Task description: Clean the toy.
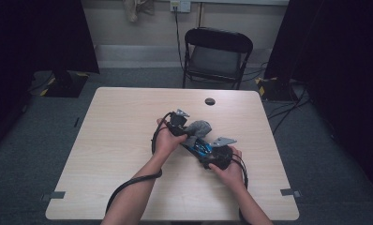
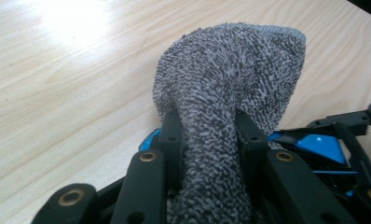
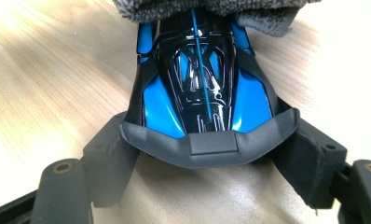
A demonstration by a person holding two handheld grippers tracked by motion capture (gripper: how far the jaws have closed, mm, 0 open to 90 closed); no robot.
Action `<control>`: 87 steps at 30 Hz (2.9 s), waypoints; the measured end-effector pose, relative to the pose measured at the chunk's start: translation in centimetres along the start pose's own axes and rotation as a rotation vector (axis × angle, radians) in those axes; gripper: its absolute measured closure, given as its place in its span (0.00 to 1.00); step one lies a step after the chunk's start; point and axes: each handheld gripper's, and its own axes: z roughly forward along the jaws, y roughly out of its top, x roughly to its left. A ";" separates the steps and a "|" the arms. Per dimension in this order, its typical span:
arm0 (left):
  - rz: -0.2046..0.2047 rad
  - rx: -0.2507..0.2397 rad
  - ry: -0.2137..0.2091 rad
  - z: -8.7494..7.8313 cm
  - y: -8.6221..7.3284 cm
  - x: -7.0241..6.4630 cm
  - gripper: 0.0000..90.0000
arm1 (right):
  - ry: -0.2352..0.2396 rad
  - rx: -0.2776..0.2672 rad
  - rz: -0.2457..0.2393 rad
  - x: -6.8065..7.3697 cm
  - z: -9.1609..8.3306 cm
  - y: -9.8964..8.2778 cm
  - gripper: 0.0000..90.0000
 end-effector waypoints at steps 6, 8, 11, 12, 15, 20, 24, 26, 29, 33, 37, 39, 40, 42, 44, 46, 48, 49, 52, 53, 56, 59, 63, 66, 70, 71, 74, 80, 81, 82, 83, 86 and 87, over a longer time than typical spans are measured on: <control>-0.002 0.001 0.024 0.2 0.1 0.5 0.77 | 0.000 0.000 0.000 0.0 0.0 0.0 0.28; -0.005 0.001 0.028 0.2 0.1 0.6 0.77 | 0.000 0.000 0.000 0.0 0.0 0.0 0.28; -0.003 -0.002 0.038 0.2 0.1 0.8 0.77 | 0.000 0.000 0.000 0.0 0.0 0.0 0.28; 0.001 -0.004 0.046 0.2 0.1 0.8 0.77 | 0.000 0.000 0.000 0.0 0.0 0.0 0.28; -0.009 -0.005 0.050 0.2 0.0 1.1 0.77 | 0.000 0.000 0.000 0.0 0.0 0.0 0.28; -0.018 -0.007 0.062 0.1 -0.3 1.7 0.77 | 0.000 0.000 0.000 0.0 0.0 0.0 0.28; -0.034 -0.009 0.075 -0.1 -0.7 2.3 0.77 | 0.000 0.000 0.001 0.0 0.0 0.0 0.28; -0.037 -0.010 0.086 -0.2 -0.8 2.5 0.77 | 0.000 0.000 0.001 0.0 0.0 0.0 0.28; -0.043 -0.007 0.090 -0.3 -0.9 2.7 0.77 | 0.000 0.000 0.001 0.0 0.0 0.0 0.28; -0.053 -0.006 0.103 -0.5 -1.1 2.9 0.77 | 0.000 0.000 0.001 0.0 0.0 0.0 0.28; -0.098 -0.024 0.096 -0.7 -1.8 3.6 0.77 | 0.000 0.000 0.001 0.0 0.0 0.0 0.28; -0.085 -0.010 0.106 -0.9 -1.9 3.8 0.77 | 0.000 0.000 0.001 0.0 0.0 0.0 0.28; -0.085 -0.002 0.120 -1.0 -2.0 3.9 0.77 | 0.000 0.000 0.001 0.0 0.0 0.0 0.28; -0.082 0.016 0.130 -1.1 -2.3 4.3 0.77 | 0.000 0.000 0.001 0.0 0.0 0.0 0.28; -0.112 0.001 0.122 -1.3 -2.7 4.6 0.77 | 0.000 0.000 0.001 0.0 0.0 0.0 0.28; -0.108 0.004 0.121 -1.6 -2.8 4.6 0.77 | 0.000 0.000 0.001 0.0 0.0 0.0 0.28; -0.095 0.009 0.127 -1.9 -3.0 4.5 0.77 | 0.000 0.000 0.001 0.0 0.0 0.0 0.28; -0.084 0.018 0.130 -2.1 -3.1 4.6 0.77 | 0.000 0.000 0.001 0.0 0.0 0.0 0.28; -0.084 0.019 0.126 -2.7 -3.7 4.7 0.77 | 0.000 0.000 0.001 0.0 0.0 0.0 0.28; -0.086 0.019 0.123 -2.9 -3.8 4.7 0.77 | 0.000 0.000 0.001 0.0 0.0 0.0 0.28; -0.079 0.013 0.118 -3.6 -4.6 4.8 0.77 | 0.001 0.000 0.002 0.0 0.0 0.0 0.28; -0.073 0.015 0.121 -4.3 -5.1 5.0 0.77 | 0.001 0.001 0.001 0.0 0.0 0.0 0.28; -0.083 0.012 0.117 -5.1 -5.9 5.1 0.77 | 0.001 0.001 0.001 0.0 0.0 0.0 0.28; -0.069 0.016 0.110 -5.6 -6.5 4.8 0.77 | 0.001 0.001 0.001 0.0 0.0 0.0 0.28; -0.054 0.022 0.092 -6.1 -6.9 4.2 0.77 | 0.000 0.002 0.000 0.0 0.0 0.0 0.28; -0.053 0.024 0.090 -6.2 -7.0 4.1 0.77 | 0.000 0.002 0.000 0.0 0.0 0.0 0.28; -0.046 0.026 0.084 -6.5 -7.3 3.8 0.77 | 0.000 0.002 -0.001 0.0 0.0 0.1 0.28; -0.047 0.021 0.079 -6.8 -7.8 3.7 0.76 | 0.015 0.009 -0.014 0.0 0.1 0.1 0.21; -0.045 0.021 0.079 -6.8 -7.8 3.7 0.76 | 0.018 0.011 -0.017 0.0 0.1 0.1 0.21; -0.046 0.020 0.079 -6.8 -7.8 3.7 0.76 | 0.017 0.015 -0.018 0.0 0.1 0.1 0.21; -0.045 0.020 0.079 -6.9 -7.8 3.7 0.76 | 0.022 0.017 -0.021 0.0 0.1 0.1 0.19; -0.041 0.026 0.076 -6.9 -7.8 3.7 0.76 | 0.033 0.022 -0.018 0.0 0.0 0.2 0.17; -0.046 0.018 0.075 -6.9 -7.9 3.7 0.76 | 0.033 0.022 -0.018 0.0 0.0 0.2 0.17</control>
